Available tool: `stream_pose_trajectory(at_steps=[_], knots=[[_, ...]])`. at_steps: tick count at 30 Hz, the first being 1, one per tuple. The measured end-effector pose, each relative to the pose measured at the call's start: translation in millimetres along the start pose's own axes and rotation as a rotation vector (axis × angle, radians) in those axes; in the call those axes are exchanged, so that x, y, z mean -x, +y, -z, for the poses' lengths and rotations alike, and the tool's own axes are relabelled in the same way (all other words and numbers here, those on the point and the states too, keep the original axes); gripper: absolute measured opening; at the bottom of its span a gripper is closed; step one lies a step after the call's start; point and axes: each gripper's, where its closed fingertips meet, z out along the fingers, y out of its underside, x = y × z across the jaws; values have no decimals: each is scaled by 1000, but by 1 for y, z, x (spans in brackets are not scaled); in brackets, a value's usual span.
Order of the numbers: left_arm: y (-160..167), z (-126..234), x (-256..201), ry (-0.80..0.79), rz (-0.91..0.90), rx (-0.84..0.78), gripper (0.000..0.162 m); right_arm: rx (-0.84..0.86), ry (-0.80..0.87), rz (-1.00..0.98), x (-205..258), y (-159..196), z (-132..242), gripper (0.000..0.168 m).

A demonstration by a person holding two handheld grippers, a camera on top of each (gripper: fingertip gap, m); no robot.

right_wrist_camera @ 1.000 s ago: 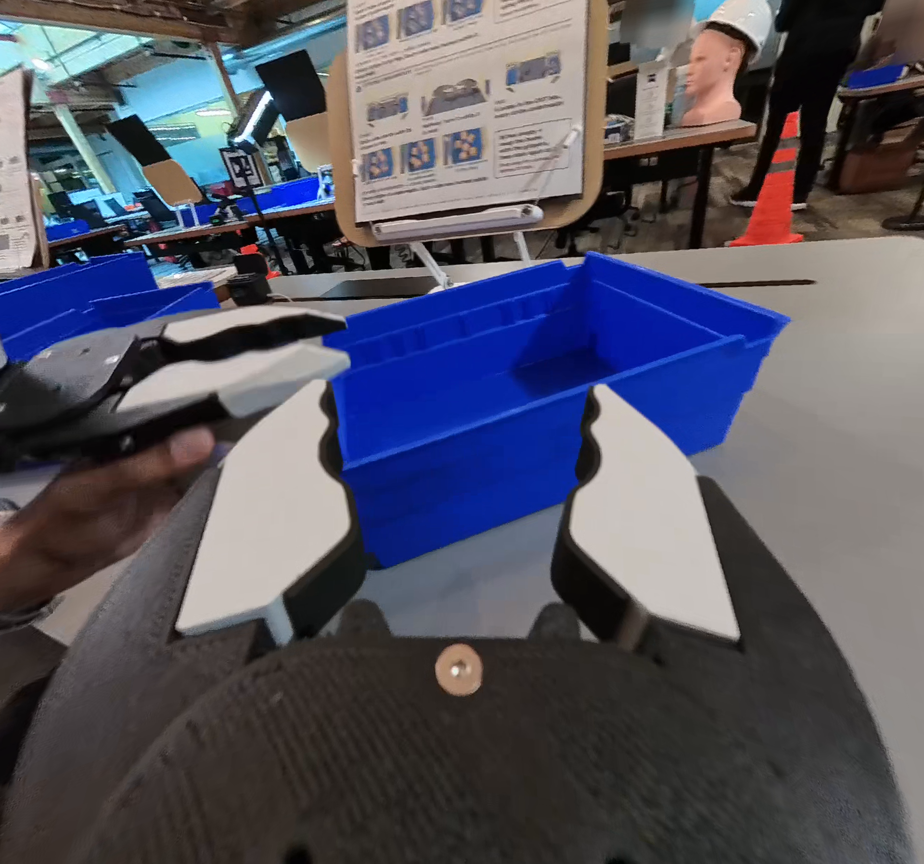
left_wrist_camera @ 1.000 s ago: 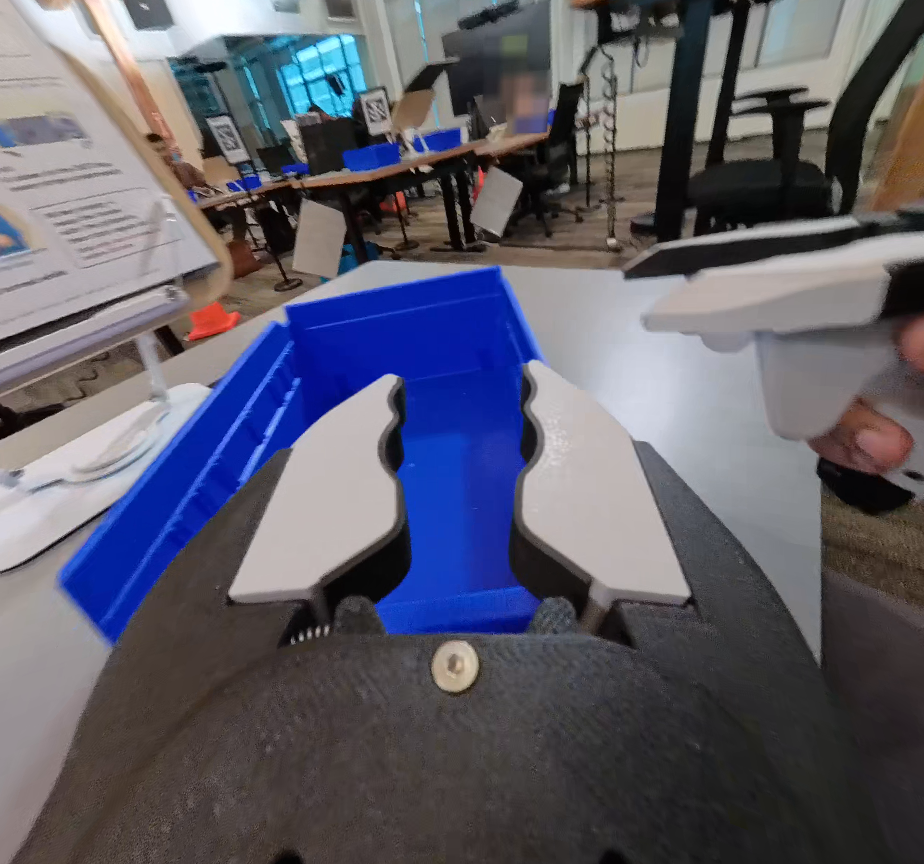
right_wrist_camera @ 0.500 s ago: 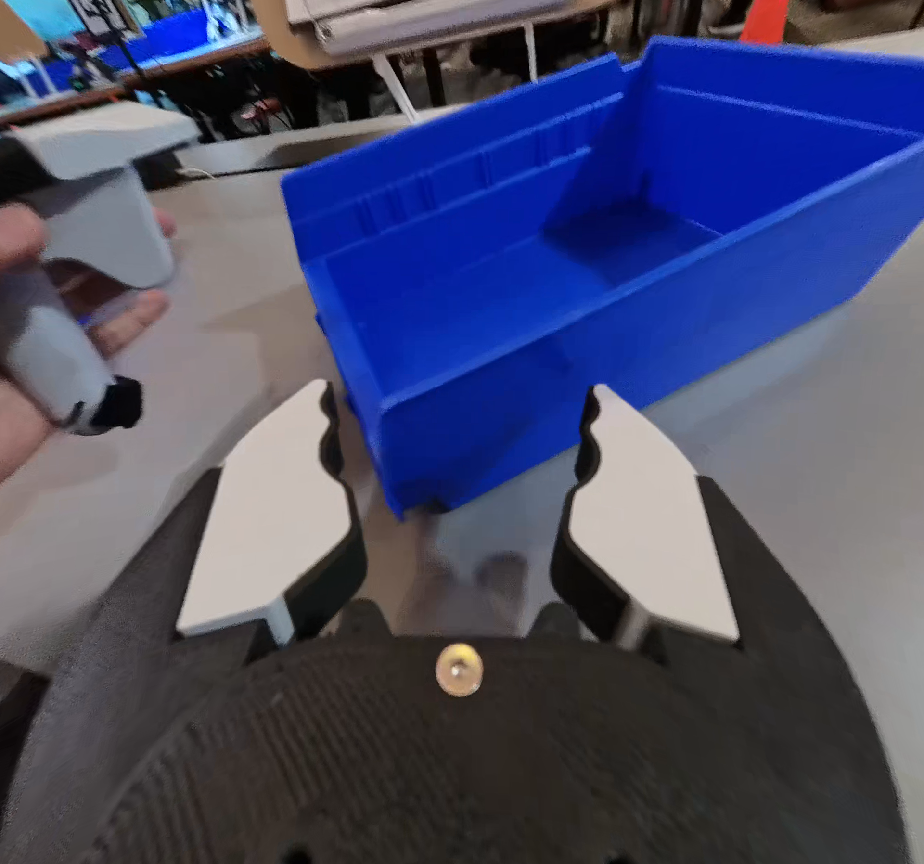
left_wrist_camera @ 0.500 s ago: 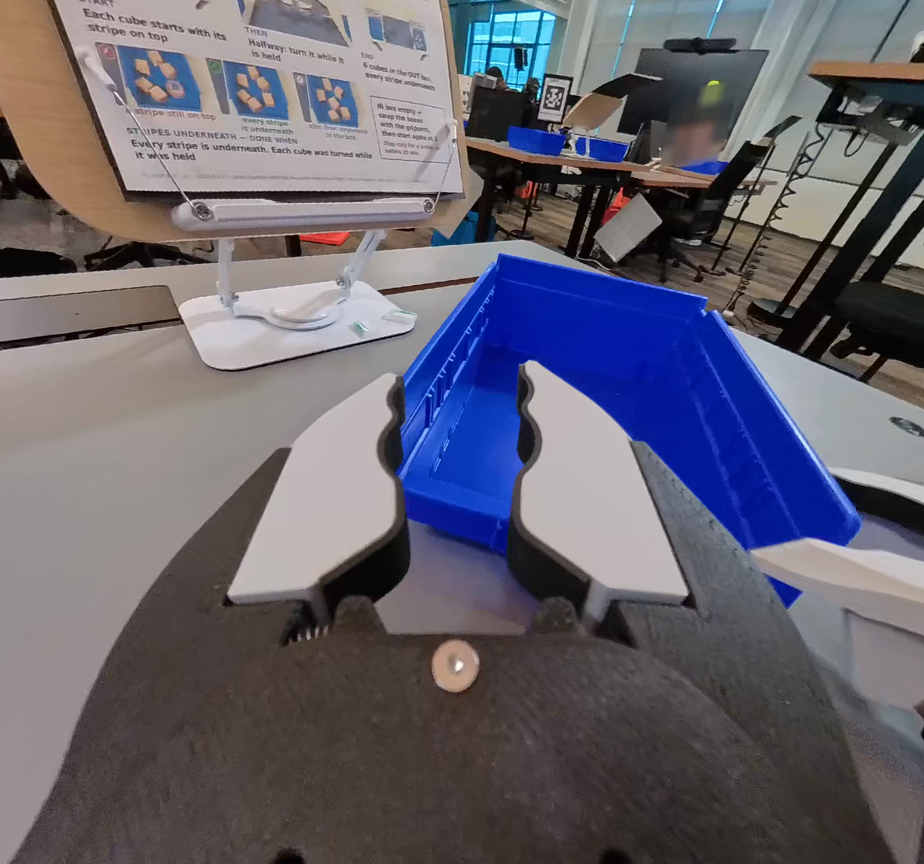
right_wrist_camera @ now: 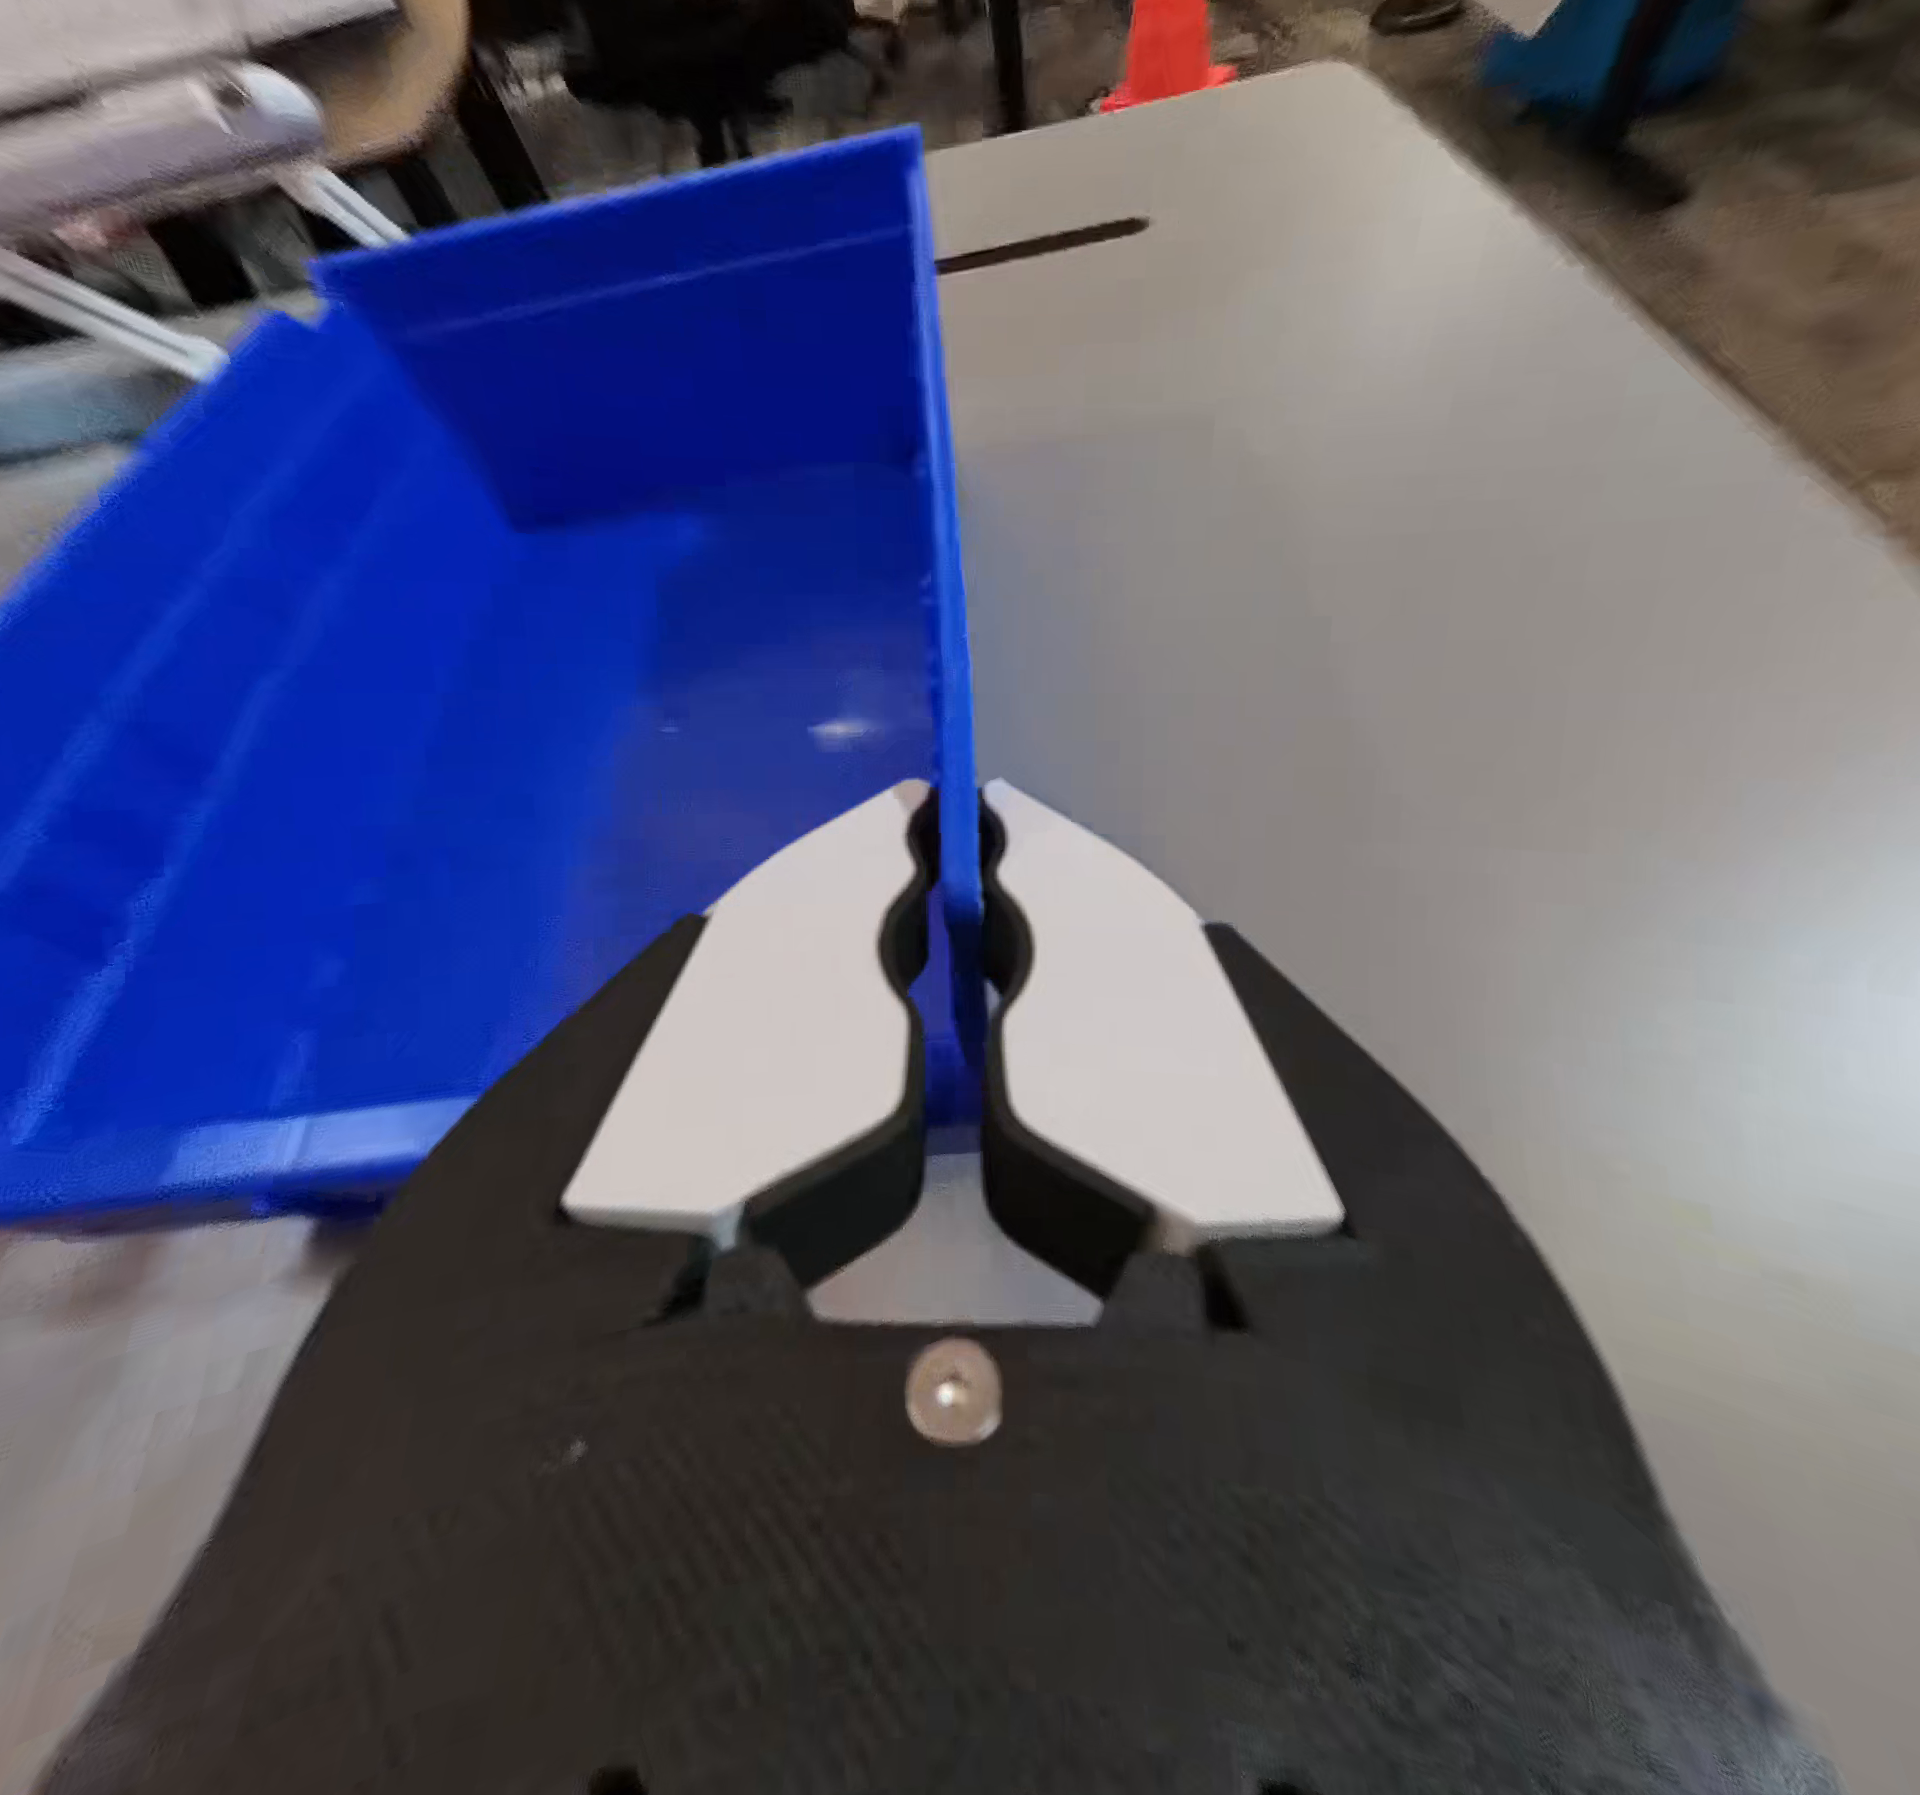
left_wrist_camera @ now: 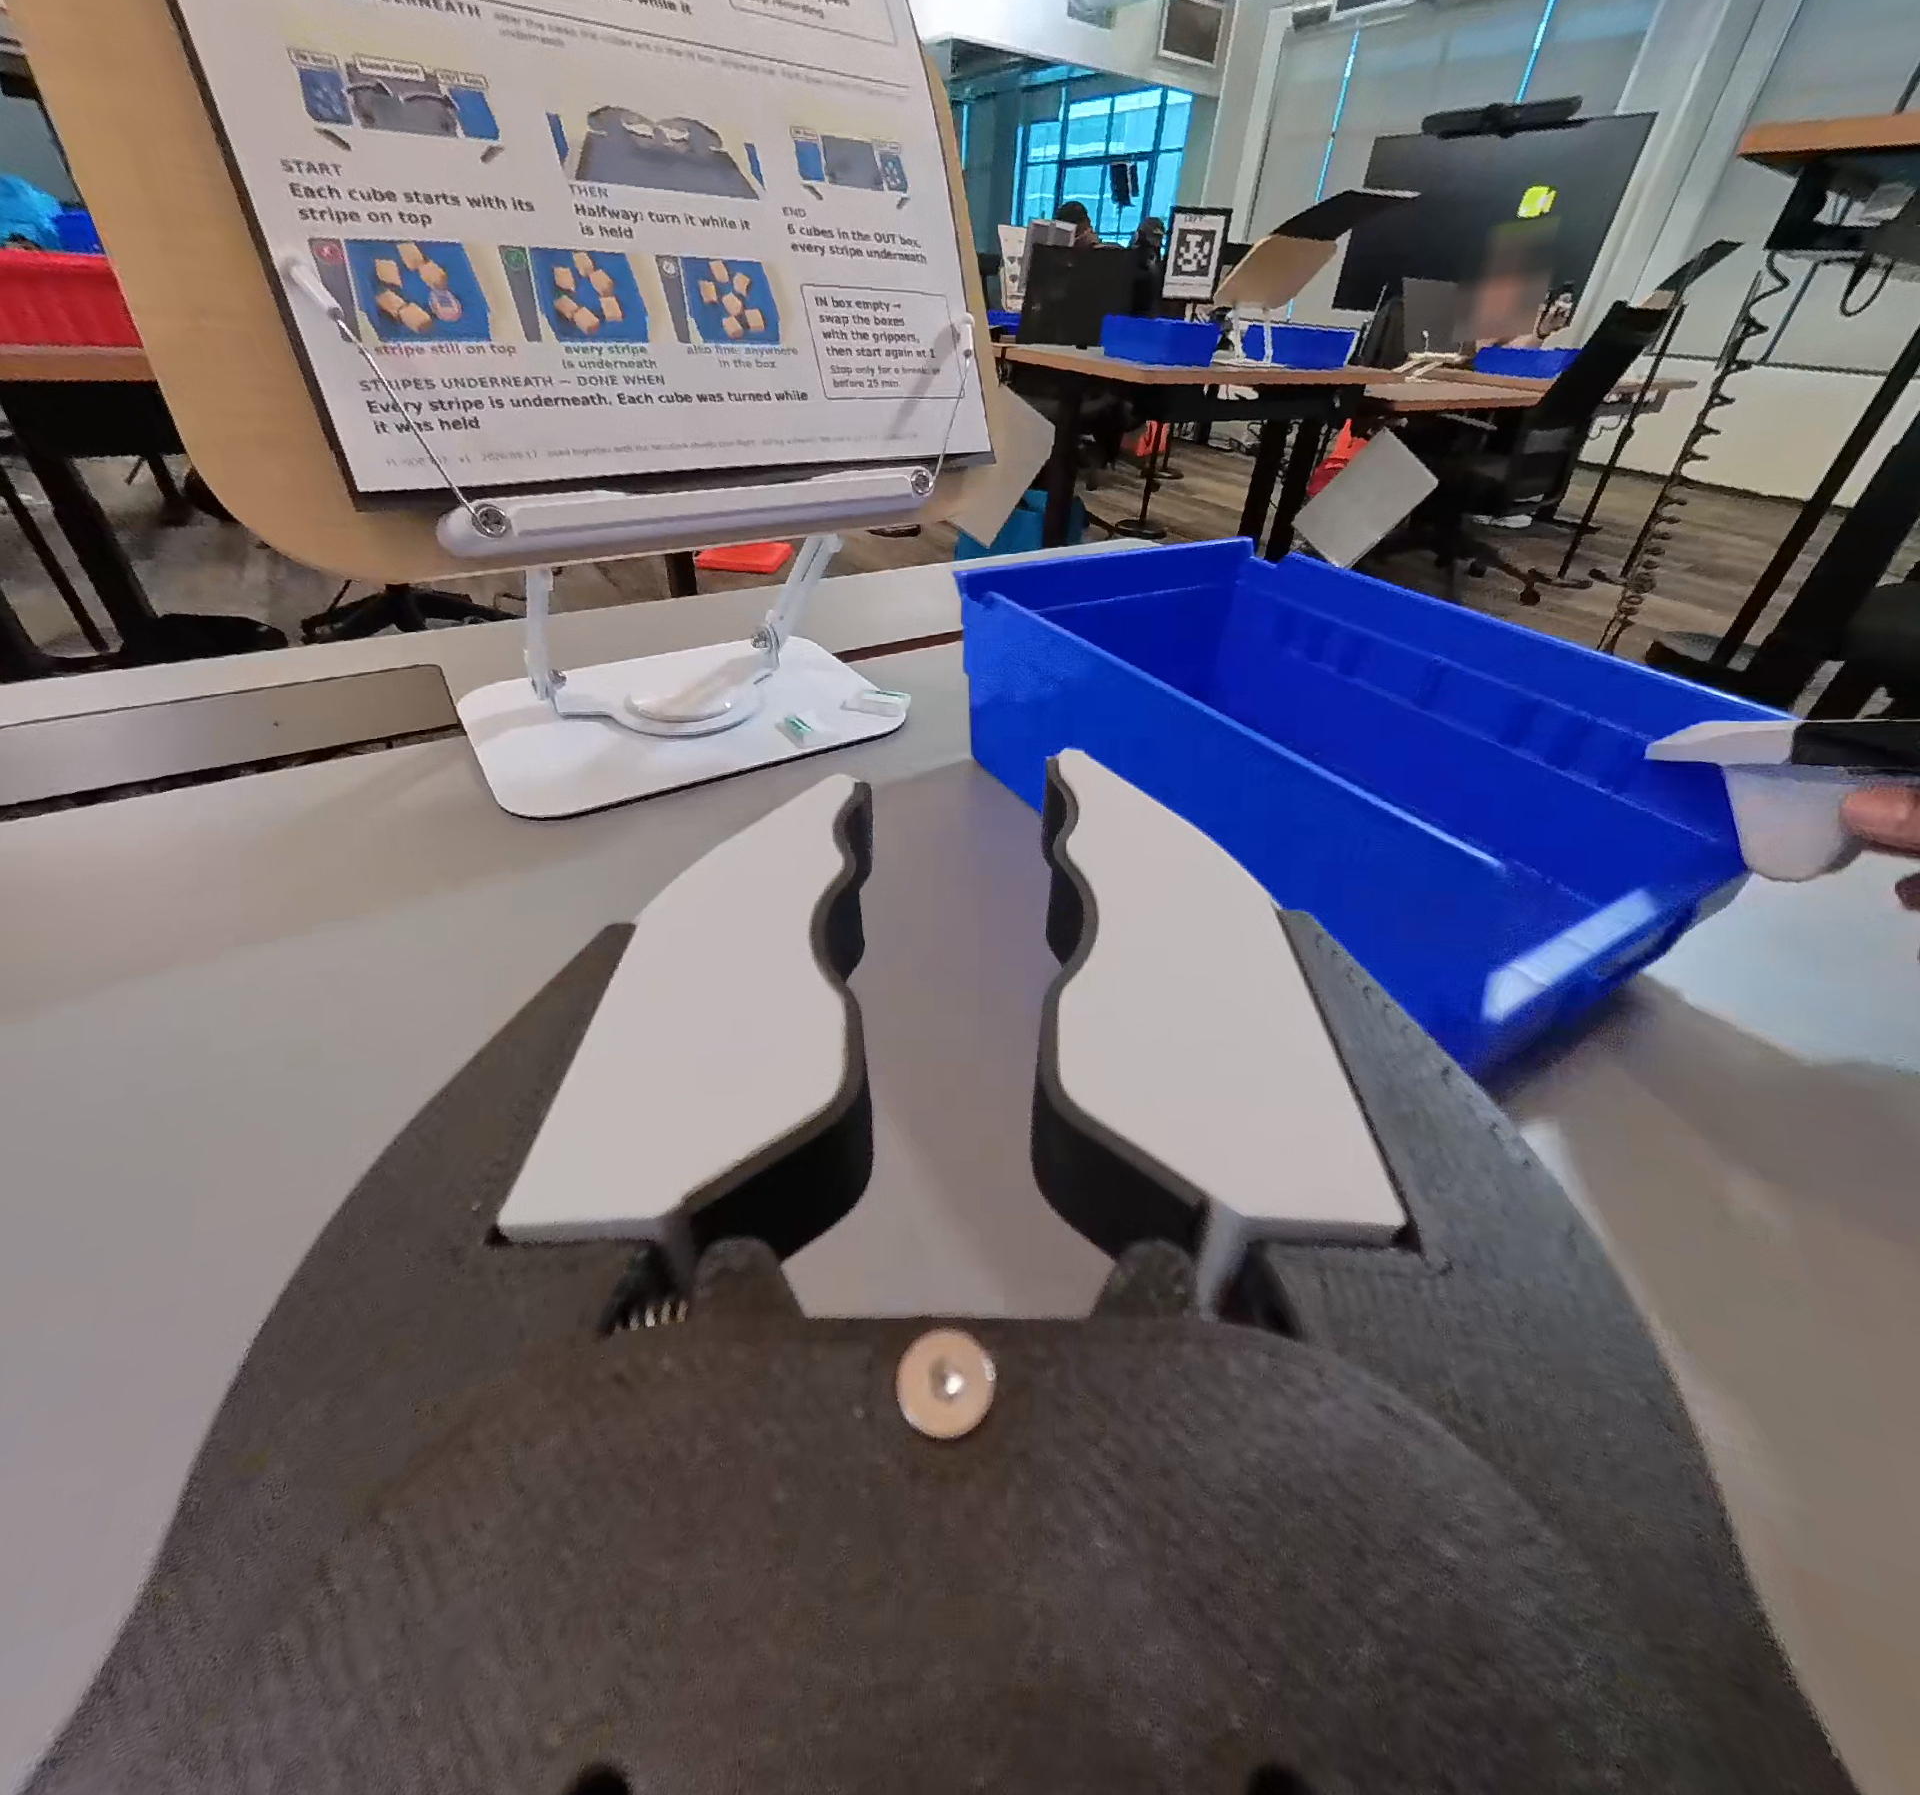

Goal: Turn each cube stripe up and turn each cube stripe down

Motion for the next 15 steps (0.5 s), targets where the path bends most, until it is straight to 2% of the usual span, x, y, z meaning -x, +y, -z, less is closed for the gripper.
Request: stream_pose_trajectory(at_steps=[1, 4, 9, 15], knots=[[-1, 0, 1, -1, 4, -3, 33, 13, -4, 37, -13, -3, -2, 7], [-2, 1, 5, -11, 5, -8, 33, 24, -113, -49, -37, -7, -1, 4], [2, -1, 11, -9, 56, 10, 35, 34, -95, 24, -78, -9, 16, 4], [7, -5, 15, -9, 77, 35, 36, 1, -53, -51, -102, -11, 20, 5]])
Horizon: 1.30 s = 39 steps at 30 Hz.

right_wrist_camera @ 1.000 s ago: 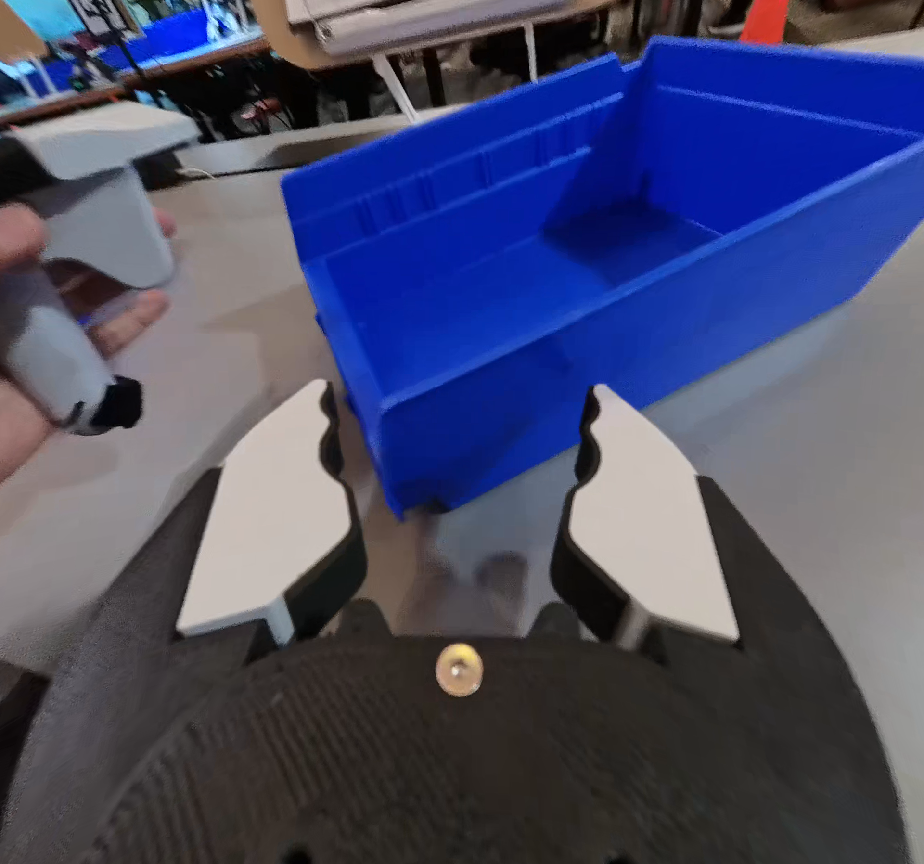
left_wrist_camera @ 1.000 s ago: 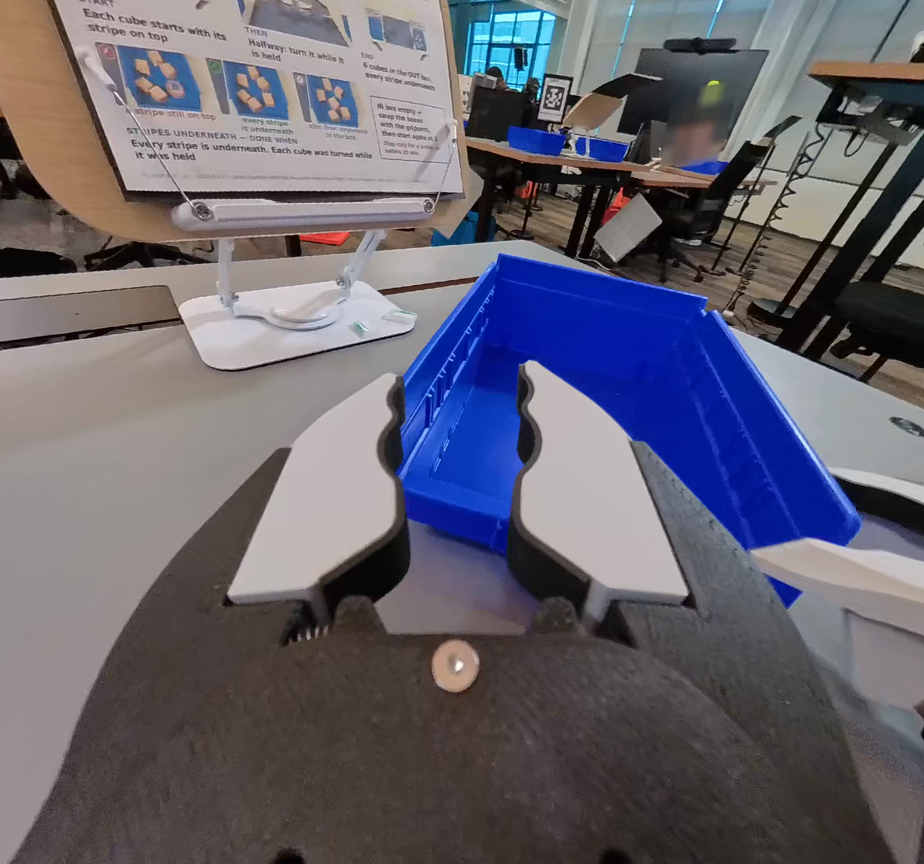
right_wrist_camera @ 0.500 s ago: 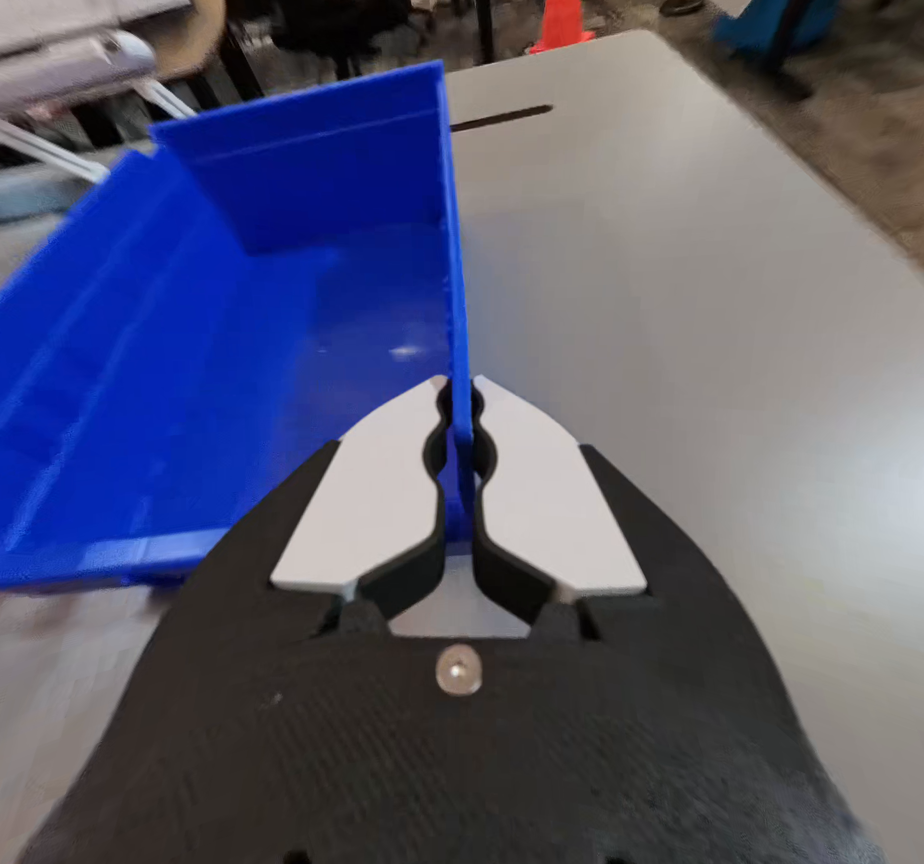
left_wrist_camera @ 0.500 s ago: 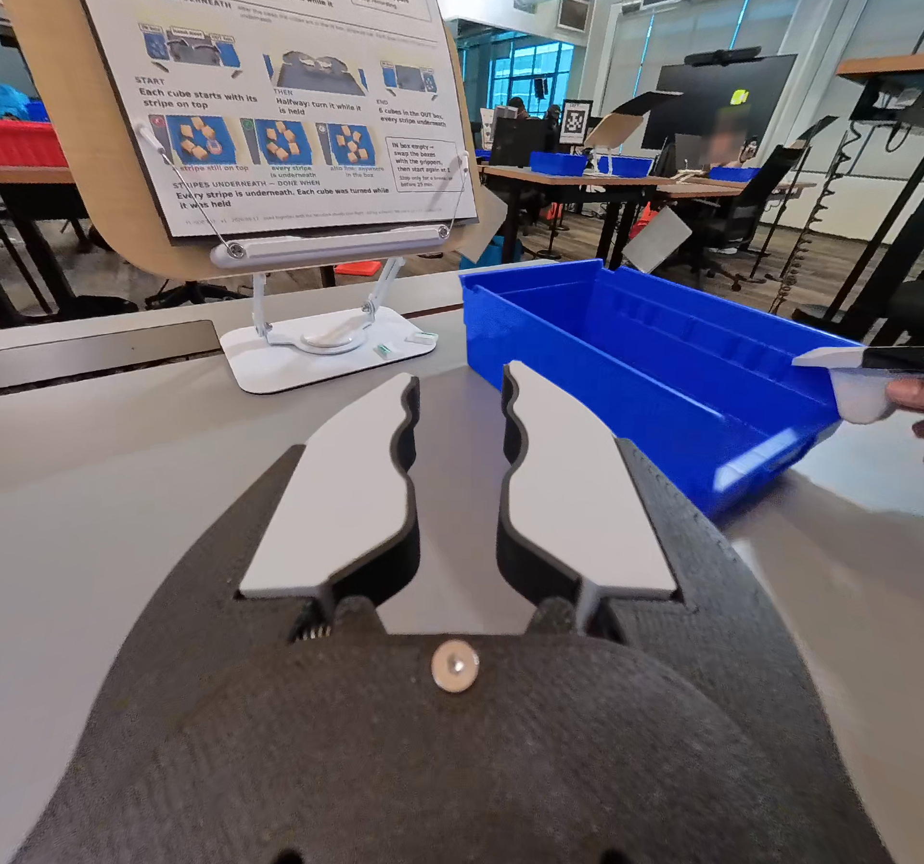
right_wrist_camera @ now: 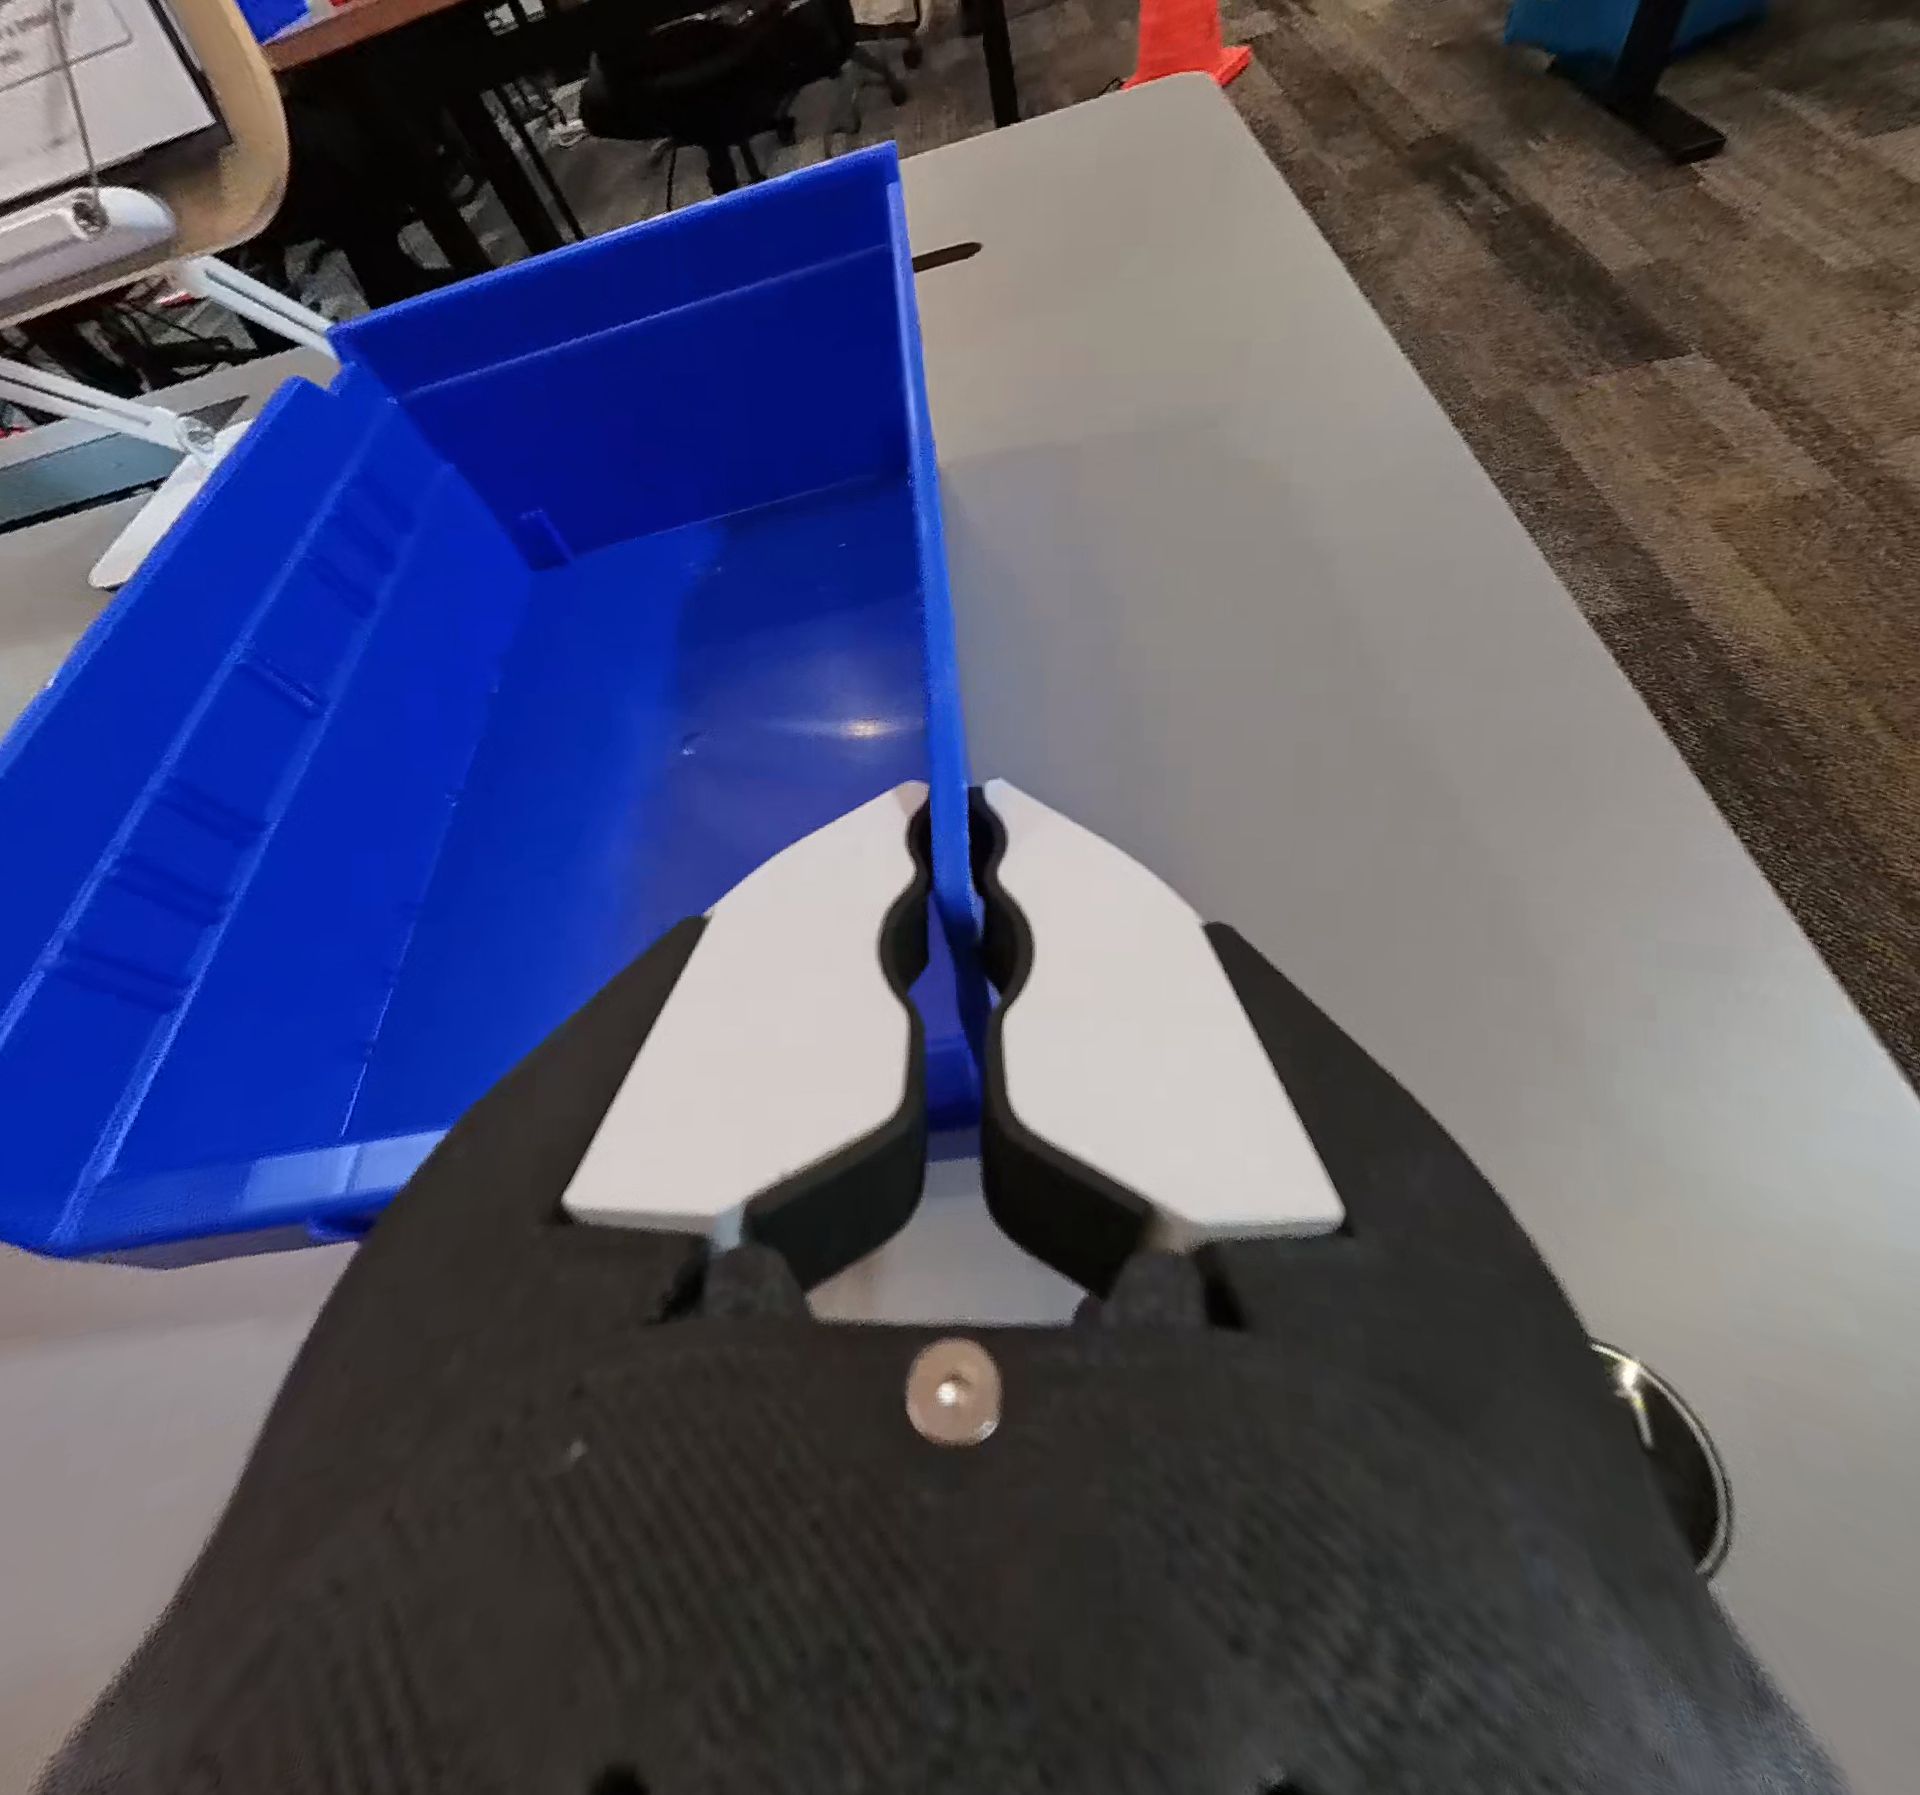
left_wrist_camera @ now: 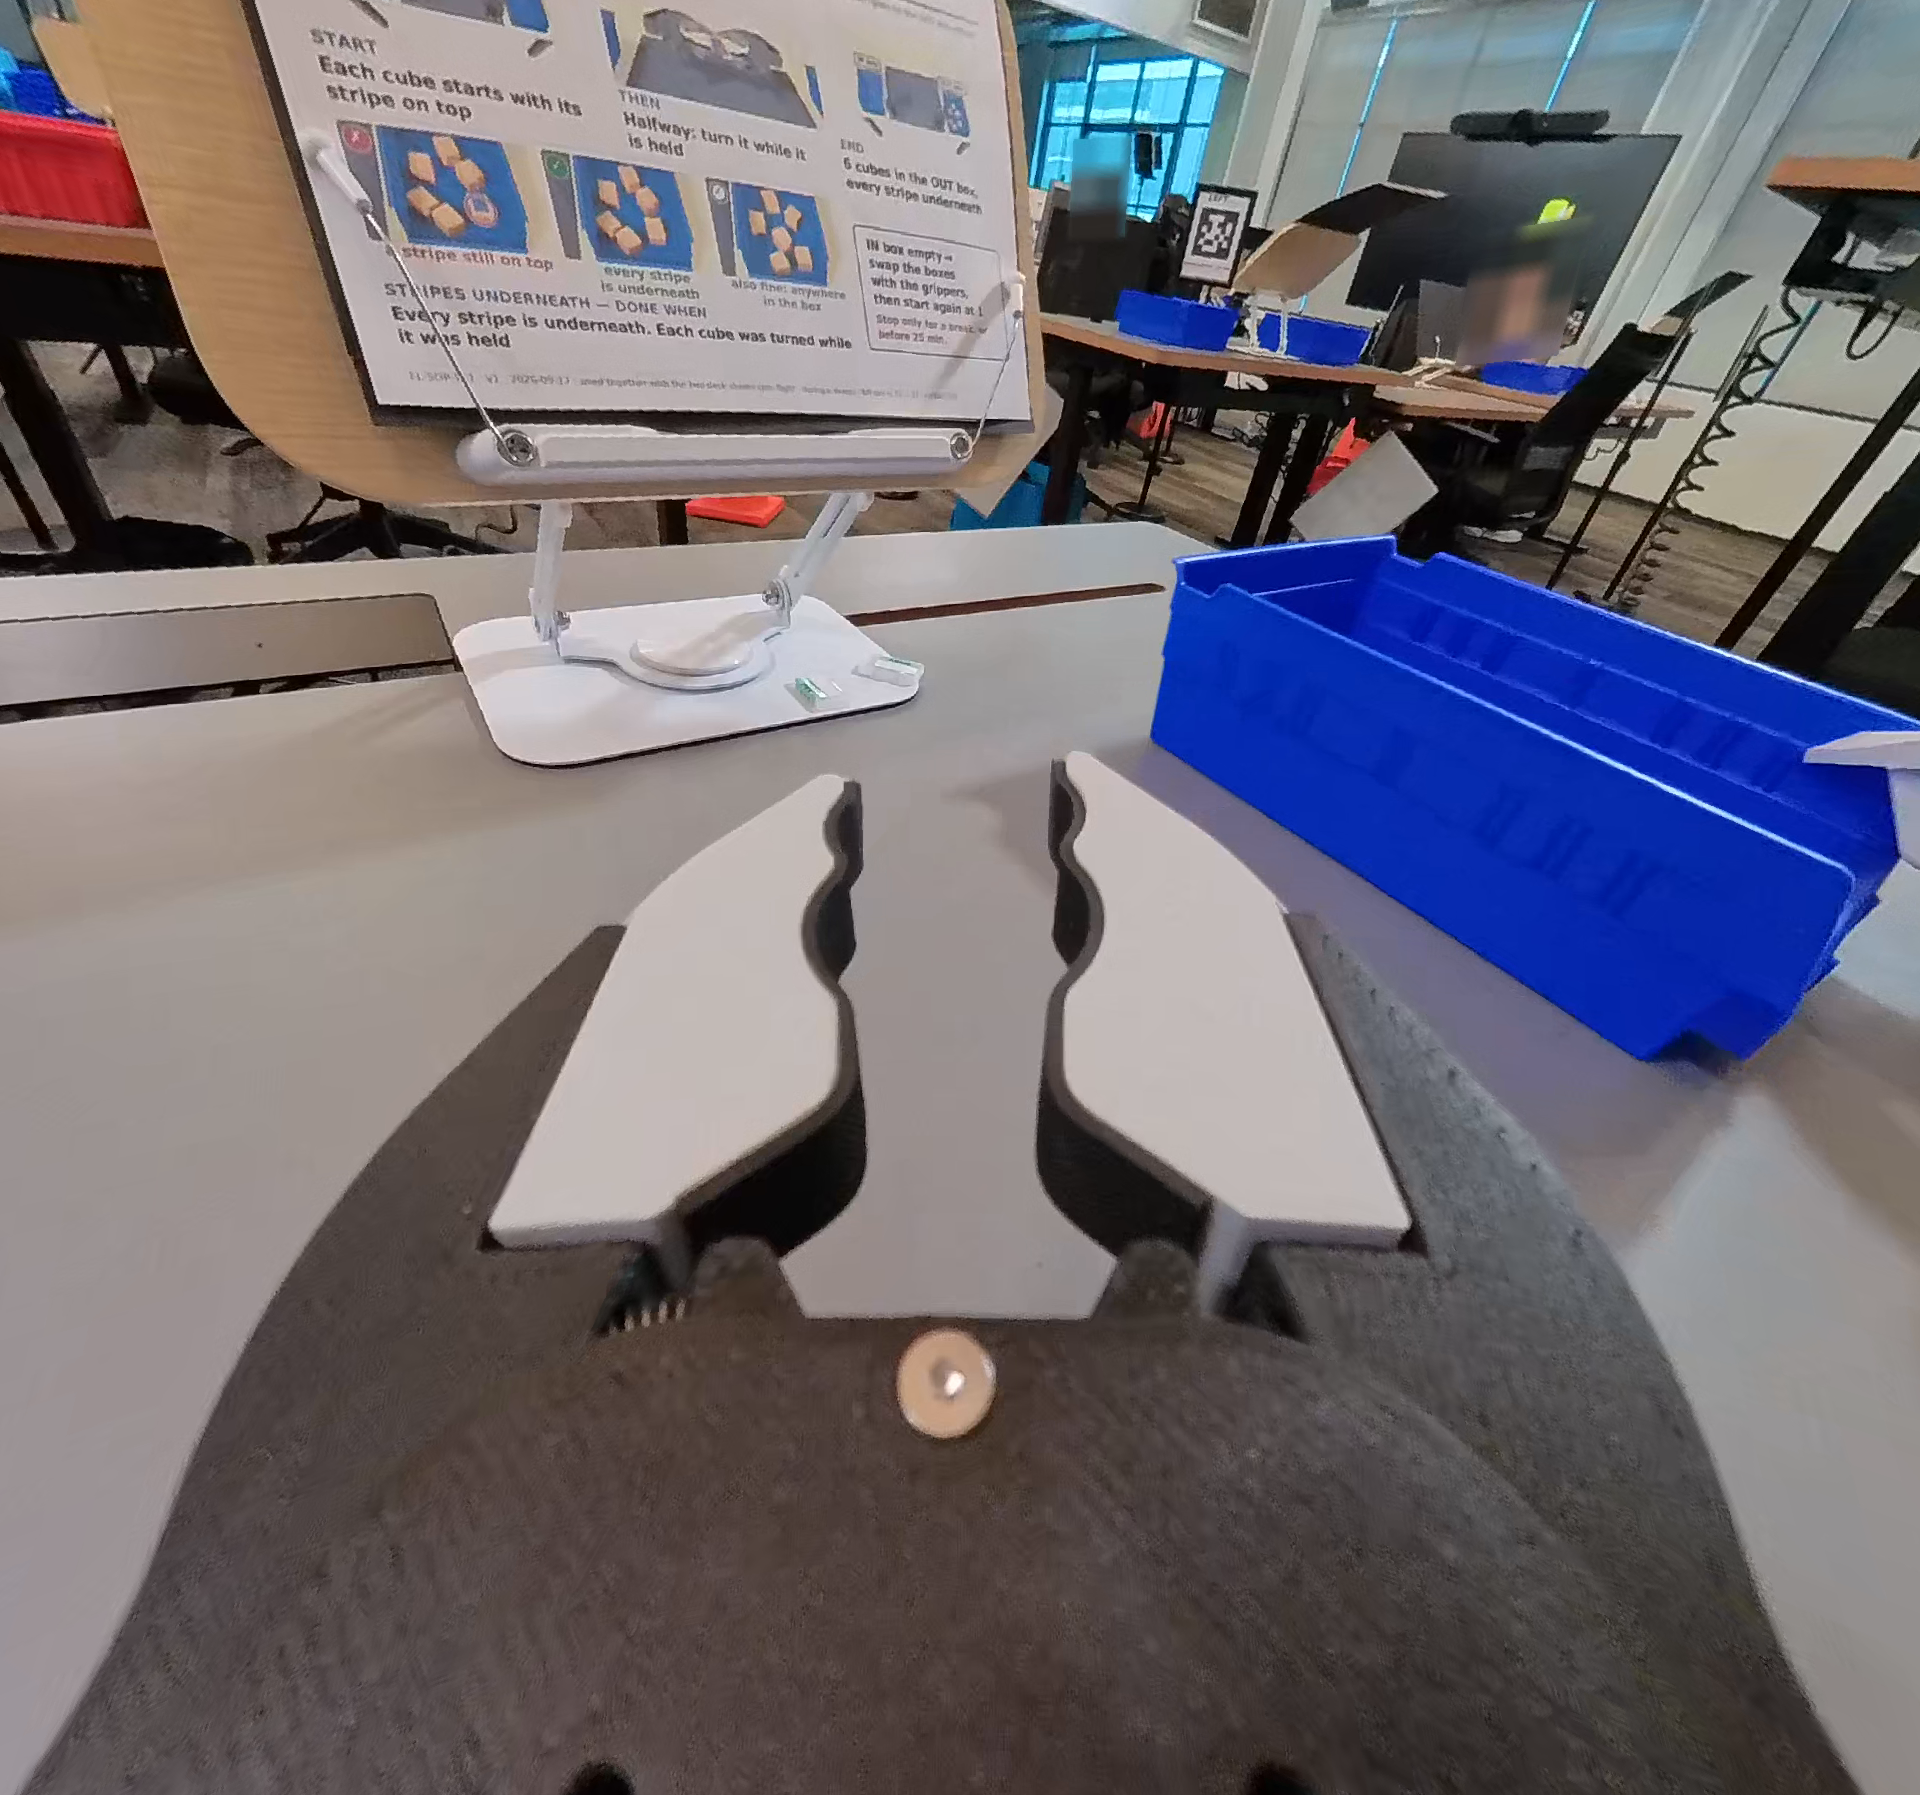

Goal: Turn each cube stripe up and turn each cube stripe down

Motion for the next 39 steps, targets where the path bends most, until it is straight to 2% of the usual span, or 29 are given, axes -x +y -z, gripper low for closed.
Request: stream_pose_trajectory(at_steps=[3, 5, 8, 9, 12, 14, 17, 21, 24, 26, 29, 33, 37, 39], knots=[[-1, 0, 3, -14, 5, -5, 43, -11, 26, -16, -2, -1, 0, 9], [-1, -1, 6, -32, 42, -9, 72, -57, 68, -53, -7, -7, 2, 25], [9, -5, 8, -21, 106, 51, 92, -157, 54, -134, -11, -21, 11, 51], [10, -6, 10, -19, 125, 60, 94, -208, 42, -150, -11, -29, 17, 59], [7, -4, 15, -25, 165, 40, 93, -408, 95, -184, -21, -56, 45, 61], [6, -4, 15, -7, 184, 37, 87, -509, 153, -159, -24, -68, 63, 54], [20, -8, 8, 59, 263, 115, 91, -540, 212, -98, -13, -72, 71, 51], [27, -9, 6, 86, 349, 143, 91, -656, 187, 43, 39, -91, 86, 48], [29, -8, 10, 82, 353, 152, 90, -832, 88, 84, 102, -110, 112, 52], [33, -9, 10, 91, 370, 177, 90, -886, -11, 145, 149, -113, 116, 51], [37, -9, 9, 104, 421, 186, 89, -821, -240, 159, 218, -93, 98, 57], [40, -7, 11, 97, 432, 201, 87, -691, -497, 149, 280, -58, 73, 69], [38, 2, 27, 10, 383, 181, 83, -565, -578, 331, 311, -30, 54, 69], [30, 12, 40, -60, 351, 134, 80, -533, -606, 346, 317, -25, 46, 65]])
